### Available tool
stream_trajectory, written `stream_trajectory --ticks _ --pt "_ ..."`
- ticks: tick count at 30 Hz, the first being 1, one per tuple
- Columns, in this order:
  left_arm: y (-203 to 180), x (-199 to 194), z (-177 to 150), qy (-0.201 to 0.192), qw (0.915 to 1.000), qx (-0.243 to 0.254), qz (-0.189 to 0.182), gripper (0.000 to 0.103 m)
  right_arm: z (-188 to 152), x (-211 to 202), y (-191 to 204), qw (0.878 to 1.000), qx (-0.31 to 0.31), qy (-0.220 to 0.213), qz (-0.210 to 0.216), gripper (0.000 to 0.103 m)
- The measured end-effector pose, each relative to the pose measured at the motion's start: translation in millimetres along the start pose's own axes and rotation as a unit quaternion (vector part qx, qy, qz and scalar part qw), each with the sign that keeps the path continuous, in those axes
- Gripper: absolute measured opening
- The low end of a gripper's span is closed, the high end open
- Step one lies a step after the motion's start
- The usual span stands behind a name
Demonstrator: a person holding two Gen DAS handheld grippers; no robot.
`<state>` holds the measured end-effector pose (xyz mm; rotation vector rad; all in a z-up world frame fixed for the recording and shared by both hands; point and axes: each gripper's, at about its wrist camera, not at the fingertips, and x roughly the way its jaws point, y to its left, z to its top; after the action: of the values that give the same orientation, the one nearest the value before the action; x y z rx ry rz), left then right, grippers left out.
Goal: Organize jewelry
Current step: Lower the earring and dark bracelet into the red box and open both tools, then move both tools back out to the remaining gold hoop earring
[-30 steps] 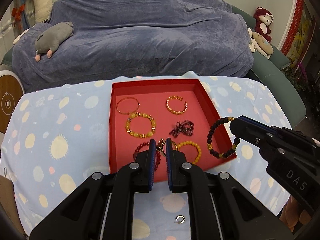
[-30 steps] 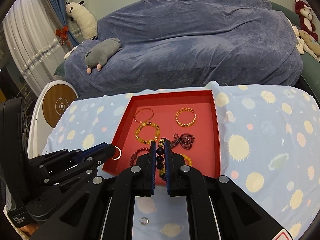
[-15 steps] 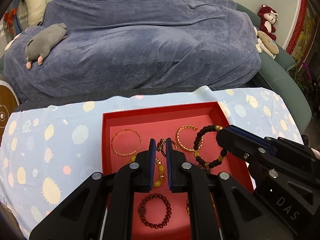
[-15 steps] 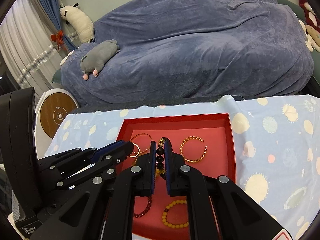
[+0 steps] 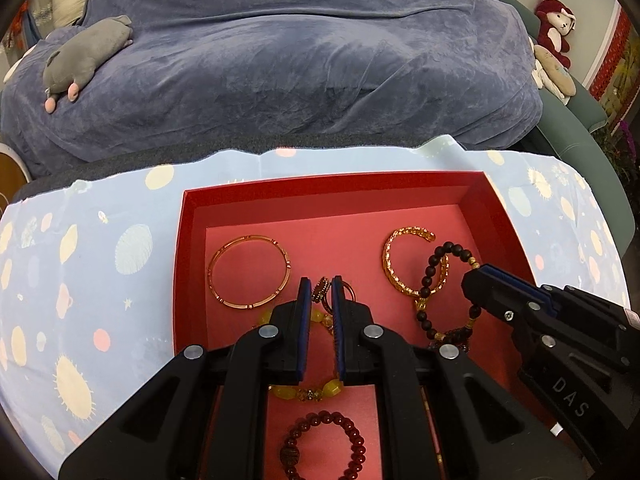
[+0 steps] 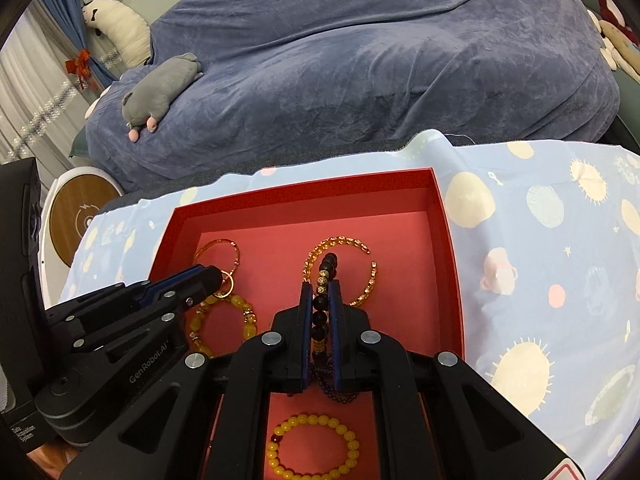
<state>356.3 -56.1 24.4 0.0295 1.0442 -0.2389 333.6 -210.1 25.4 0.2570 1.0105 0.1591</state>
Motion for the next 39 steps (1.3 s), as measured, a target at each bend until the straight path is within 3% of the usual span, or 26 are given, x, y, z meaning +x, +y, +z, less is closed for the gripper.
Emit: stream_trajectory --ticks 8,9,10,12,26,39 --pt "1.5 4.4 -6.9 0.003 1.0000 -0.008 0.001 0.011 -8.9 7.0 -4.1 1.000 -0.009 0.010 -0.022 0.008" --pt "1.7 2.2 -7.3 -0.002 0.9999 -0.012 0.004 0.022 -9.7 5.7 -2.1 0.999 -0.014 0.005 -0.029 0.013" --pt "1.6 -0.1 -6.7 -0.008 0.9998 -0.014 0.009 0.043 -10.6 4.0 -0.3 0.999 -0.018 0.002 -0.033 0.016" --pt "1.0 -10.1 -8.2 -0.035 0.9991 -0.015 0.021 0.059 -11.9 -2.4 1.7 0.999 -0.023 -0.008 -0.034 0.031" --pt "-1.5 -54.8 -26.6 -0.052 0.9985 -0.009 0.015 0.061 -26.6 -47.9 13.3 0.999 -0.027 -0.026 -0.028 0.034" --pt "-9.9 -114.3 -76.3 -0.063 0.9979 -0.017 0.000 0.062 -78.6 -103.8 18.7 0.999 -0.018 -0.030 -0.027 0.034"
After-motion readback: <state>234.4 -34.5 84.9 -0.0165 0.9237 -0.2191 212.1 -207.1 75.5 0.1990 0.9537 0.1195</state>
